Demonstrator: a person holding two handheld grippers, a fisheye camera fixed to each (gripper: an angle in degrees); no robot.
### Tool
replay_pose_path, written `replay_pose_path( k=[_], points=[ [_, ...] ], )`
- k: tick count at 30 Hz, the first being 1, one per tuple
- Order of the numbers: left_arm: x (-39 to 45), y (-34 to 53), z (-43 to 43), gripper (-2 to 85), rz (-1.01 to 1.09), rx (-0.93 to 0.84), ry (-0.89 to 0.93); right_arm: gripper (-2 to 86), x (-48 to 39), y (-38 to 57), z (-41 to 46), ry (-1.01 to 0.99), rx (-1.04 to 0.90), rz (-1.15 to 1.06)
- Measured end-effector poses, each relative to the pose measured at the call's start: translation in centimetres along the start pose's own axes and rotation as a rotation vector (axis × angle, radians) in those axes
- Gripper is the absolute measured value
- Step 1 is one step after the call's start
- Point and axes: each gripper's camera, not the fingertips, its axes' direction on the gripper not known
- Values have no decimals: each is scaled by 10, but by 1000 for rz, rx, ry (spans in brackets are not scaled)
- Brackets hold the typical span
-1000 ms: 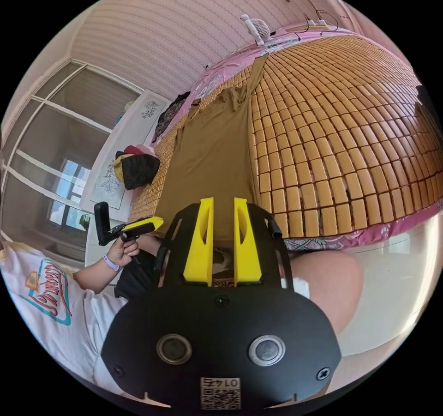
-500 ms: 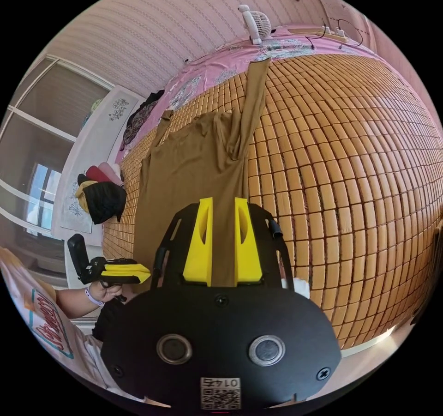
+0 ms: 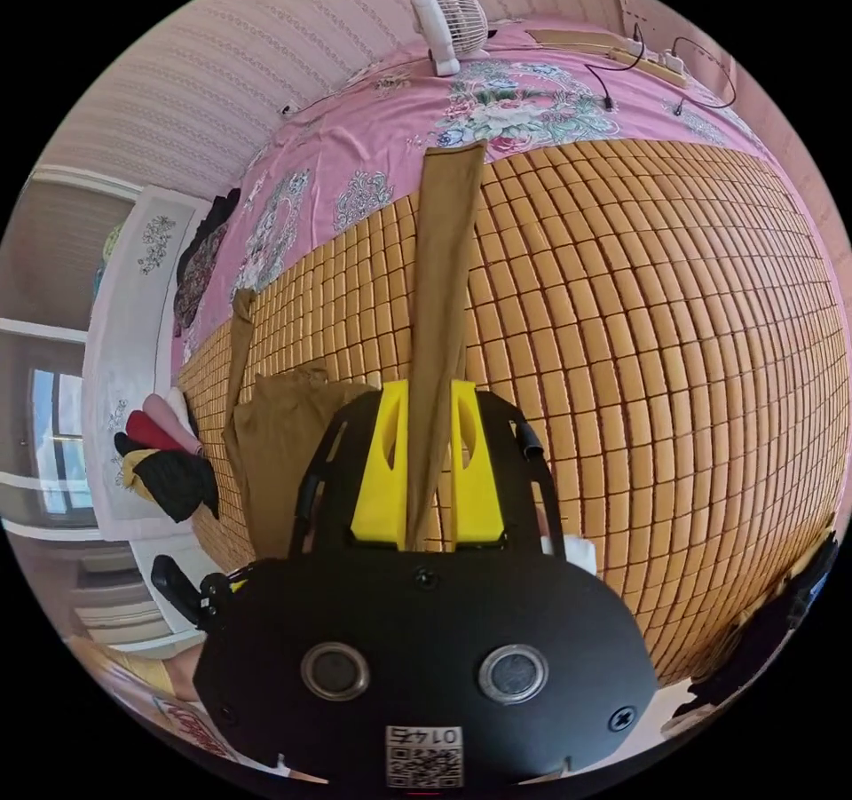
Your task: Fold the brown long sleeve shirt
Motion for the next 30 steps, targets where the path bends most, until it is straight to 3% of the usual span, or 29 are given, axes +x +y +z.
replay_pose_path(
  k=[3, 9, 14, 16, 22, 30],
  points=[
    [2, -19, 24, 2, 45, -45, -23, 72, -6, -29, 22, -39, 7, 25],
    [3, -43, 58, 3, 96, -116, -14, -1, -8, -37, 39, 88, -20, 88],
    [10, -66, 67, 3, 138, -103, -12, -2, 5, 41, -60, 156, 252, 47],
    [12, -76, 73, 3, 153, -100, -18, 1, 18, 90, -84, 147, 265, 96],
    [18, -114, 110, 6, 211, -135, -67, 26, 53, 213, -69, 203, -5, 217],
    [28, -157, 184, 27, 216, -217, -164, 76, 30, 139, -61, 268, 171, 33]
  ],
)
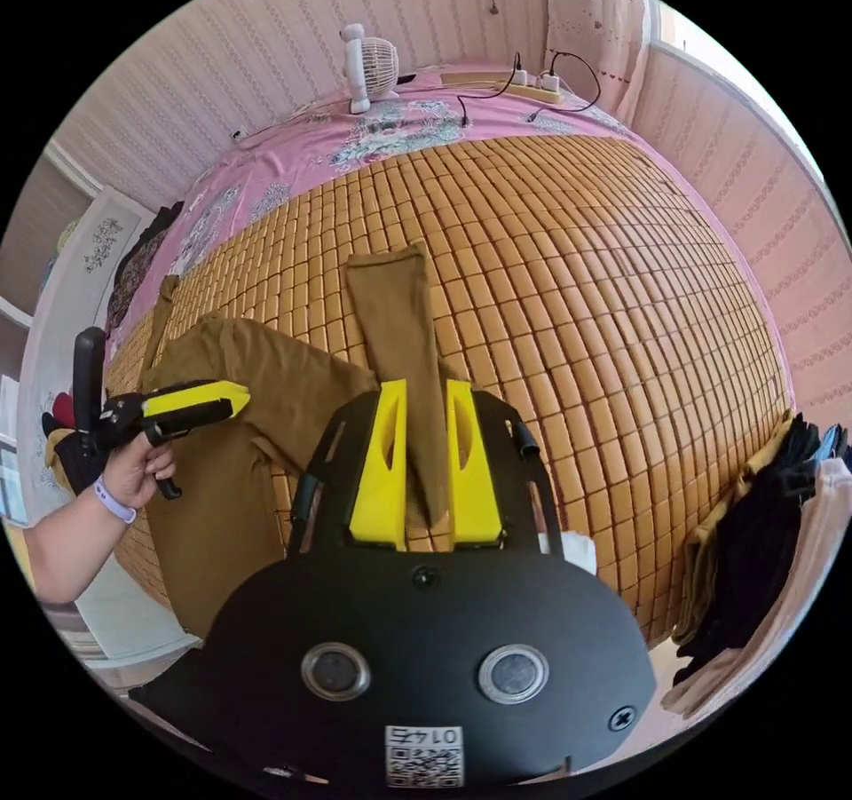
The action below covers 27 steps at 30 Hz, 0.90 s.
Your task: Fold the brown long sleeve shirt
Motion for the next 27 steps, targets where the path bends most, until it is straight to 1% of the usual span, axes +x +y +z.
replay_pose_path(
  k=[3, 5, 8, 9, 11, 13, 14, 16, 18, 20, 23, 27],
  points=[
    [6, -4, 9, 7, 34, 30, -14, 85, -10, -40, 27, -47, -28, 1],
    [5, -5, 13, 0, 15, 34, -15, 64, -13, -51, 55, -5, -123, -6],
    [1, -10, 18, -4, -10, 21, 17, 15, -9, -38, 42, -17, -59, 4],
    [1, -13, 20, -5, -10, 6, 21, 11, -5, -32, 34, -10, -37, 20],
    [4, -18, 22, -5, 9, -11, 8, 3, 19, 3, -18, -33, 136, 139],
    [9, -20, 24, -5, 34, -17, -7, 5, 37, 45, -60, -27, 244, 247],
    [13, -21, 24, -4, 42, -20, -12, 8, 47, 76, -80, 16, 264, 318],
    [18, -21, 24, -2, 48, -29, -13, 13, 58, 124, -95, 91, 225, 418],
    [29, -20, 18, 1, 80, -9, 10, 19, 67, 164, -93, 141, 108, 504],
    [40, -18, 14, 2, 102, 1, 15, 32, 75, 204, -80, 178, -67, 597],
    [62, -16, 13, 6, 165, -1, 27, 54, 81, 229, -72, 131, -104, 669],
    [90, -17, 22, 25, 246, -18, 7, 66, 88, 225, -67, 111, -32, 714]
  ],
)
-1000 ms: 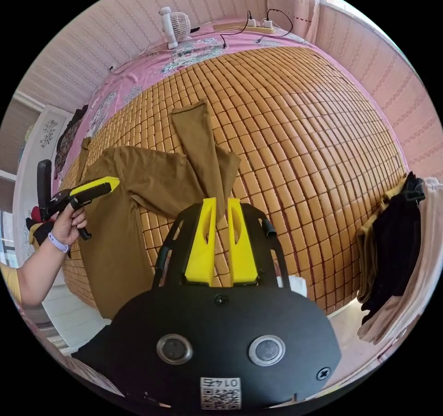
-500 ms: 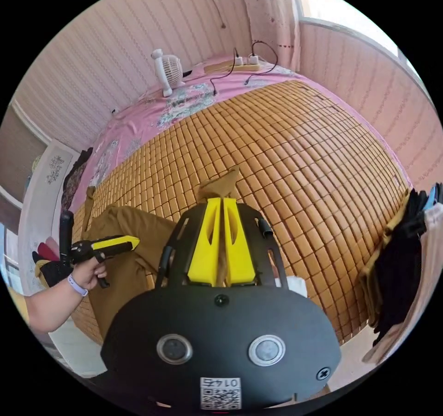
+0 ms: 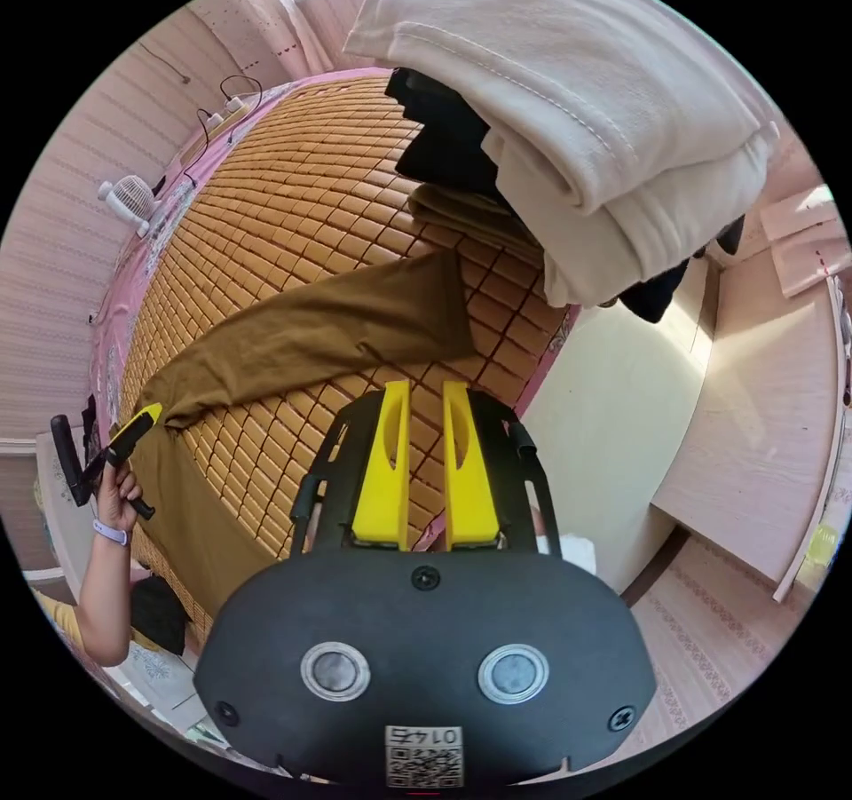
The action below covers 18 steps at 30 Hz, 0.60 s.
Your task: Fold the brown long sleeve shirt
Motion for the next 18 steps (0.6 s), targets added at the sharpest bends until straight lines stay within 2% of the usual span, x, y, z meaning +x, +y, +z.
replay_pose_path(
  k=[4, 6, 9, 12, 15, 18],
  points=[
    [7, -9, 15, 42, -5, -39, 30, 69, -12, -20, 20, 51, 44, 3],
    [11, -12, 29, 48, 8, -107, 15, 19, -17, -22, 28, 112, 30, 25],
    [17, -10, 30, 50, 36, -107, -7, 3, -39, -19, 30, 210, -5, -102],
    [16, -7, 26, 56, 14, -110, 49, 7, -50, -18, 17, 294, 69, -196],
    [14, -1, 14, 59, -22, -80, 117, 46, -44, -22, 23, 263, -12, -191],
    [9, 4, -10, 57, -47, -23, 82, 51, -49, -16, 29, 278, -124, -205]
  ],
)
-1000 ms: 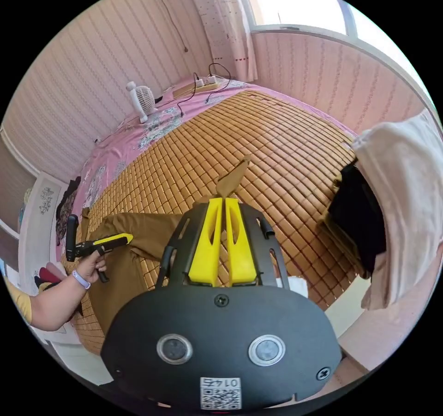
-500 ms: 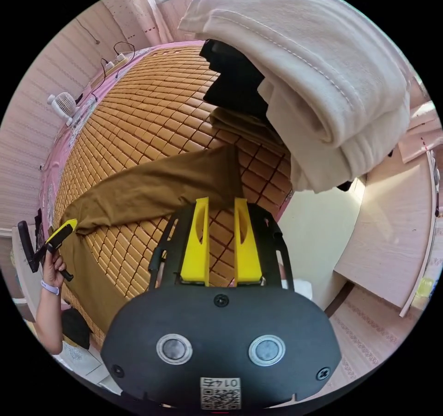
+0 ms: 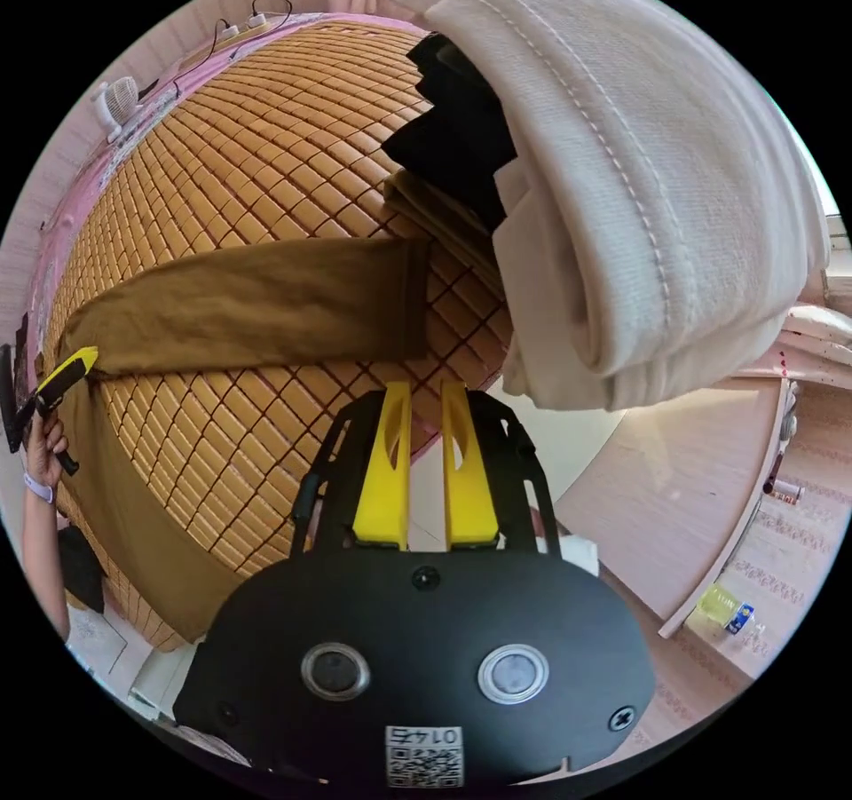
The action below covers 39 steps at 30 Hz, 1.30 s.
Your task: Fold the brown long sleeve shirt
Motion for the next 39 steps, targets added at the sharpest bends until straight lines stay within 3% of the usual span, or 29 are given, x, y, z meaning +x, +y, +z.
replay_pose_path(
  k=[6, 9, 17, 22, 28, 33, 35, 39],
  points=[
    [-33, 4, -35, 32, -146, 130, -190, -4, -53, -22, -18, 83, 219, -111],
    [-47, 1, -24, 11, -182, 43, -228, -8, -69, -53, 9, 91, 186, -98],
    [-48, 19, -47, 3, -244, 132, -171, -10, -75, -69, 27, 114, 234, -20],
    [-39, 54, -91, 24, -253, 199, -83, -10, -96, -64, 11, 161, 266, -91],
    [-22, 165, -158, 22, -245, 177, -164, -9, -150, -36, -2, 48, 224, -251],
    [-32, 302, -203, 20, -491, 102, -232, -9, -250, -29, -9, -85, 247, -489],
    [-34, 345, -217, 17, -626, 84, -241, -8, -320, -33, -13, -234, 229, -665],
    [-27, 427, -245, 11, -808, 152, -223, -5, -441, -38, -18, -392, 206, -905]
  ],
)
